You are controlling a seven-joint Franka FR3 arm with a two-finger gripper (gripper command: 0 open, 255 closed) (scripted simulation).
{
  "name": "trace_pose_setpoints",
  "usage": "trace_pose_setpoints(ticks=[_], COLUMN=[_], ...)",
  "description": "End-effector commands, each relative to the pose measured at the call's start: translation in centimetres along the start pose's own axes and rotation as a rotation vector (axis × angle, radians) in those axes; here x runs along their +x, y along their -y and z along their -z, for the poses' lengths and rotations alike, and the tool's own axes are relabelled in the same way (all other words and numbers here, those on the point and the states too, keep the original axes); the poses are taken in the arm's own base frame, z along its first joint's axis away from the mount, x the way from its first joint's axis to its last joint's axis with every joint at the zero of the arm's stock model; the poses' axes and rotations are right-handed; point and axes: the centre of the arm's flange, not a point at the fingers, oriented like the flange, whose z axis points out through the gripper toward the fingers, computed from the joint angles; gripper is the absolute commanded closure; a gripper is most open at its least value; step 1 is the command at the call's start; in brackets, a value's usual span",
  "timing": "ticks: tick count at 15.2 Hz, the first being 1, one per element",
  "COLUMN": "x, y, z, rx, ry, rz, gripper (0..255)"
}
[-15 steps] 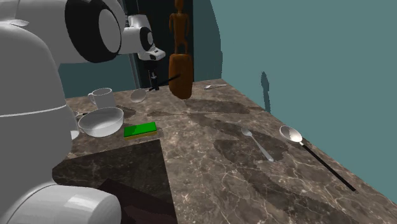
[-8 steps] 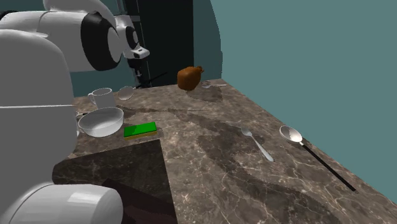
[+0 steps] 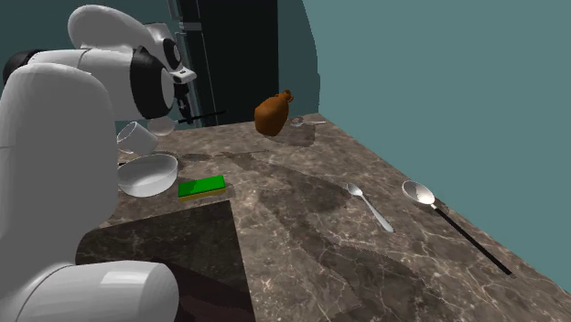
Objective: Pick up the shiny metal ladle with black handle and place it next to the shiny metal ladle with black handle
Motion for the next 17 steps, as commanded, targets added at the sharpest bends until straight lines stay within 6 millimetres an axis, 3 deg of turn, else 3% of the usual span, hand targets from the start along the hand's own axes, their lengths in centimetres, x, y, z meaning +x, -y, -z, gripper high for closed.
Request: trace_pose_setpoints(ticks=[1,17], x=[-0.4,-1.3], y=[0.1,-0.7], z=[-0.9,-9.3], rx=[-0.001,-0.001], ry=[0.000,0.000], rz=[0.000,0.000], gripper=[255,255])
